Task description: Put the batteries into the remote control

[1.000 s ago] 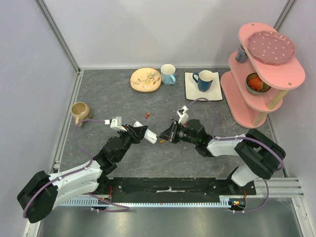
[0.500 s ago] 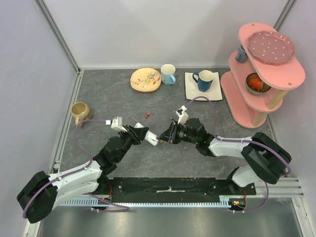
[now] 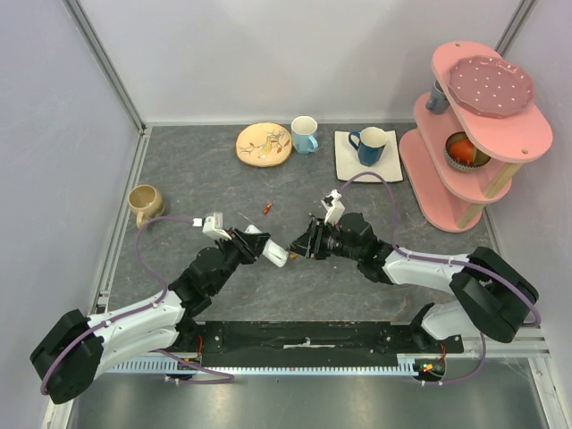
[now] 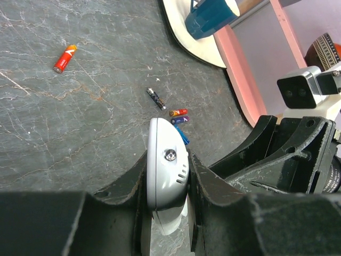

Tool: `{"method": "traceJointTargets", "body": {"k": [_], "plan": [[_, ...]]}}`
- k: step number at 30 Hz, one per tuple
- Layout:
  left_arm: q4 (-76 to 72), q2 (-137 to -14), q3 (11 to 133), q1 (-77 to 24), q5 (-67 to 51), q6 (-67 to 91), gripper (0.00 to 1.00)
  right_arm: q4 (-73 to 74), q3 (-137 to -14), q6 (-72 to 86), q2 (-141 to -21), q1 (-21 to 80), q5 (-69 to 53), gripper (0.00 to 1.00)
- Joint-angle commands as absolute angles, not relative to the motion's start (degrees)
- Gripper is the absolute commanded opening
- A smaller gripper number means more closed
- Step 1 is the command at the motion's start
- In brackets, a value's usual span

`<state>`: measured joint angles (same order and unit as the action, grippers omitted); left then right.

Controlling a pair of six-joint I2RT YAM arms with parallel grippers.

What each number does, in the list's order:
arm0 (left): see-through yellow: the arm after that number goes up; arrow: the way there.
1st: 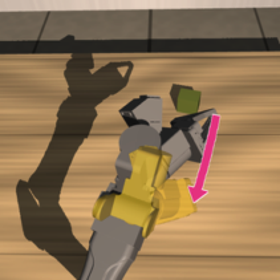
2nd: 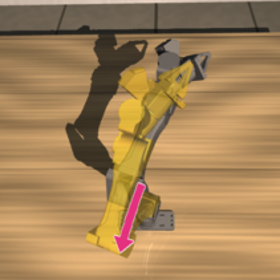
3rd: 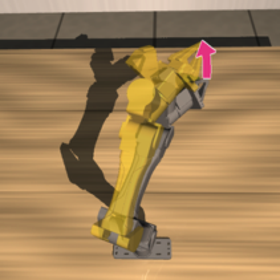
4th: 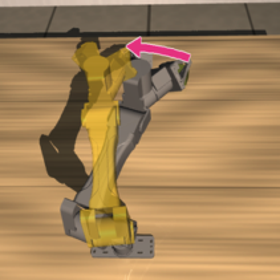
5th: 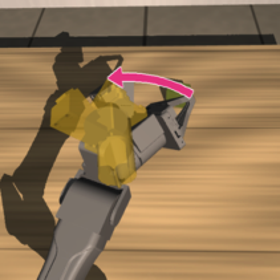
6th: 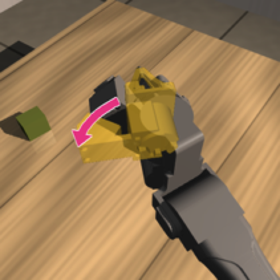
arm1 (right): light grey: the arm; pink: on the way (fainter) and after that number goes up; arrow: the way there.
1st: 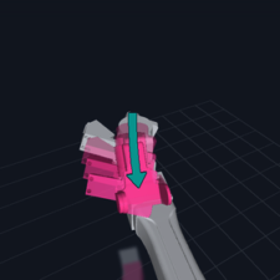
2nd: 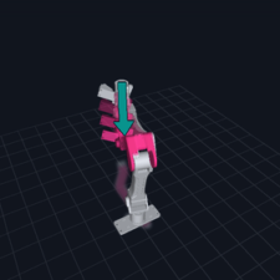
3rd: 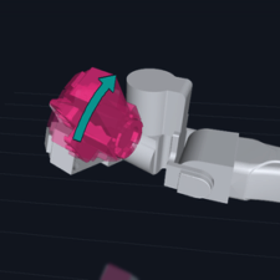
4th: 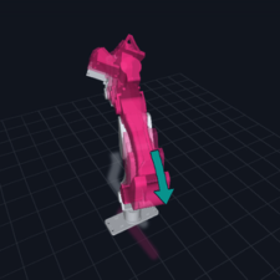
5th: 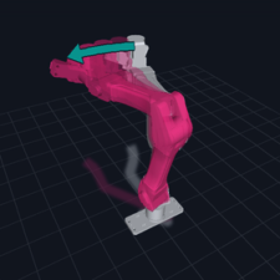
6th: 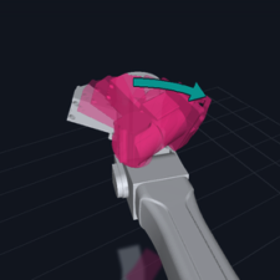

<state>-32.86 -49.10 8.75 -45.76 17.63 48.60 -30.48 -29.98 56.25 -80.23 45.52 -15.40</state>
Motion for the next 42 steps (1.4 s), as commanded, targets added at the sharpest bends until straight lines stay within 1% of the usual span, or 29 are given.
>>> {"method": "traceJointTargets", "body": {"k": [1,3,4,6,7,10,11,16,18,22,25,28,38,42], "plan": [[-34.5,-48.7,11.4,-46.0,17.5,51.1,0.02,-23.3,-32.4,51.5,-74.6,45.5,-13.6,0.50],[-34.0,-48.8,11.6,-45.7,16.7,51.6,0.02,-17.6,-34.8,45.7,-72.0,45.5,-12.7,0.53],[-33.8,-48.8,11.9,-45.4,15.2,52.7,0.02,-11.6,-35.9,43.6,-69.6,45.4,-12.5,0.53],[-33.7,-49.0,11.9,-44.2,12.8,54.0,0.02,-5.7,-39.5,37.4,-67.4,45.5,-12.2,0.54],[-34.5,-49.7,11.8,-43.5,8.2,53.9,0.02,-0.8,-40.4,35.3,-65.3,45.7,-11.9,0.54],[-40.1,-52.5,10.7,-41.2,0.4,54.6,0.02,6.8,-43.2,28.9,-61.8,47.4,-9.5,0.57],[-44.9,-53.4,10.2,-40.9,-1.4,55.1,0.02,8.3,-44.5,27.7,-61.4,48.2,-7.3,0.58],[-56.3,-61.0,9.8,-37.8,-12.5,60.4,0.02,19.1,-49.6,21.6,-62.8,52.5,-1.0,0.60],[-59.5,-63.6,9.8,-37.4,-14.2,61.9,0.02,20.8,-51.4,20.7,-63.4,53.5,-0.4,0.61],[-61.3,-66.1,10.5,-36.7,-17.2,63.5,0.02,24.1,-52.9,19.7,-64.2,55.9,2.7,0.68],[-60.6,-66.7,11.2,-36.3,-18.1,63.9,0.02,24.9,-53.6,19.5,-64.9,57.7,4.5,0.76],[-58.2,-66.5,12.0,-36.3,-18.0,63.9,0.02,25.0,-54.1,19.9,-66.2,59.4,6.4,0.78],[-53.4,-65.6,13.3,-36.3,-18.2,63.5,0.02,24.6,-56.5,20.8,-70.4,64.2,10.5,0.79],[-52.9,-65.1,13.3,-36.2,-18.4,63.2,0.02,24.6,-56.8,20.6,-71.5,64.2,10.5,0.74]]}}
